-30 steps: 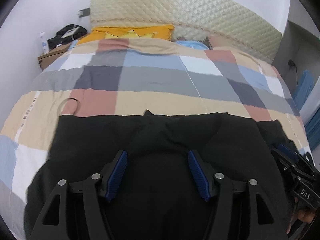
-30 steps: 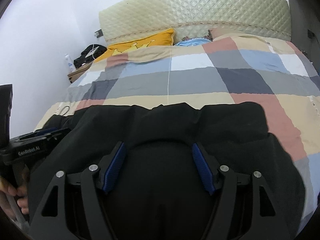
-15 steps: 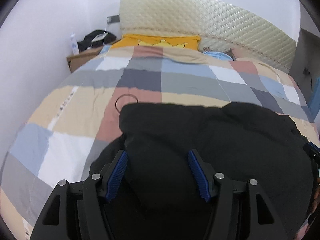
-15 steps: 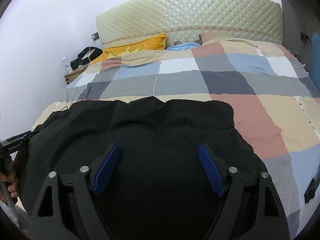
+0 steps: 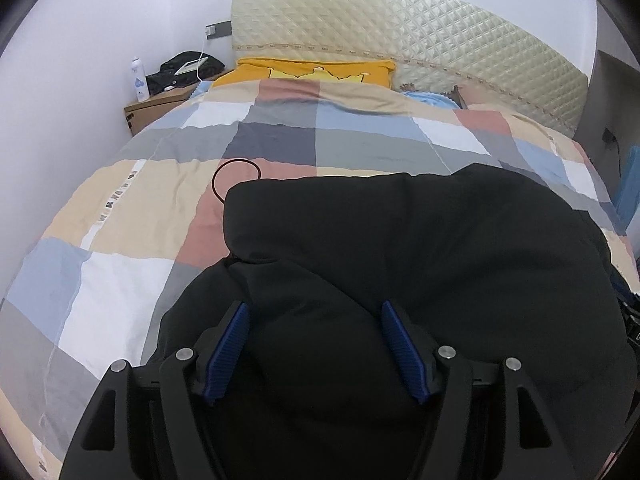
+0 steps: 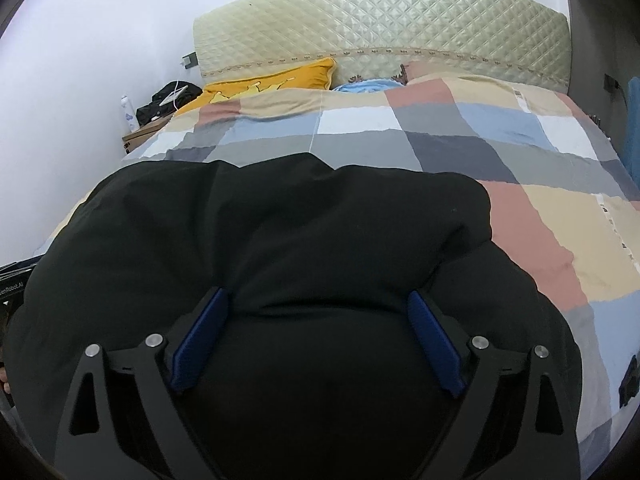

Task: Fold large clothes

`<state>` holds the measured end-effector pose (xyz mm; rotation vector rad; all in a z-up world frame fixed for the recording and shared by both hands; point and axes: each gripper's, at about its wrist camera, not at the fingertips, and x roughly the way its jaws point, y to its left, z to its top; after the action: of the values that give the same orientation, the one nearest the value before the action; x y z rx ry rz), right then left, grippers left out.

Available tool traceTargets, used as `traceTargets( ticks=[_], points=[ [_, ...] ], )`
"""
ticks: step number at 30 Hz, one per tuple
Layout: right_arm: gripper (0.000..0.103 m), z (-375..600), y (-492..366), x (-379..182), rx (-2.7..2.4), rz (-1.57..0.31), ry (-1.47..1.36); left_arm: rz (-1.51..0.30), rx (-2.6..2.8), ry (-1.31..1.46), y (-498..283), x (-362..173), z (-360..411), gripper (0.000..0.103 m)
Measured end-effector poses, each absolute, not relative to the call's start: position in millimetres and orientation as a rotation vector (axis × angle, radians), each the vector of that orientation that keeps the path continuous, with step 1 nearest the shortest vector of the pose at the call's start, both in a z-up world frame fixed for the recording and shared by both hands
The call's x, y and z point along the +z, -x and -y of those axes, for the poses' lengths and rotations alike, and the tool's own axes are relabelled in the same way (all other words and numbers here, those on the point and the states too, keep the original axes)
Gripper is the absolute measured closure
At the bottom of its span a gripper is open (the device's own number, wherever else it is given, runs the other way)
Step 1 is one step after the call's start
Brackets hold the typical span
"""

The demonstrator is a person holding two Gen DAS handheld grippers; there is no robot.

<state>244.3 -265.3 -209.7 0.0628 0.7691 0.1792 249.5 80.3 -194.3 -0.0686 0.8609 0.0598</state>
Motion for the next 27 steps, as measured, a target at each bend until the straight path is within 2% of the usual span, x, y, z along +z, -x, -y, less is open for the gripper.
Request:
traceTargets(
  ticks=[7,13,16,18,22,24,27],
  points=[
    [0.011,273.0,-228.9,-182.1,0.156,-0.793,-0.123,-0.885,0.09,0.136,-237.8,-169.7,-89.5,0.035],
    [0.01,273.2,-176.8,-111.5,0.172,-0.676,-0.111,-0.848,0.143,0.133,-184.9,-122.6,-91.0,0.035],
    [0.004,270.7,-141.7,-70.4,0.171,-0.598,-0.094,-0.797,0.138,0.12,-156.7,-90.1,-83.6,0.035],
    [0.001,268.4,-119.1,-43.9,0.174,-0.546,-0.092,-0.768,0.153,0.101,-138.0,-68.5,-77.6,0.029],
    [0.001,263.0,-81.1,-2.6,0.197,-0.473,-0.099,-0.699,0.136,0.116,-96.4,-27.3,-67.9,0.023],
    [0.0,259.6,-60.6,13.8,0.199,-0.441,-0.091,-0.689,0.165,0.102,-79.2,-13.3,-63.1,0.017],
    [0.0,253.1,-30.7,34.9,0.225,-0.406,-0.064,-0.673,0.187,0.096,-54.2,3.4,-59.0,0.016]
  ],
)
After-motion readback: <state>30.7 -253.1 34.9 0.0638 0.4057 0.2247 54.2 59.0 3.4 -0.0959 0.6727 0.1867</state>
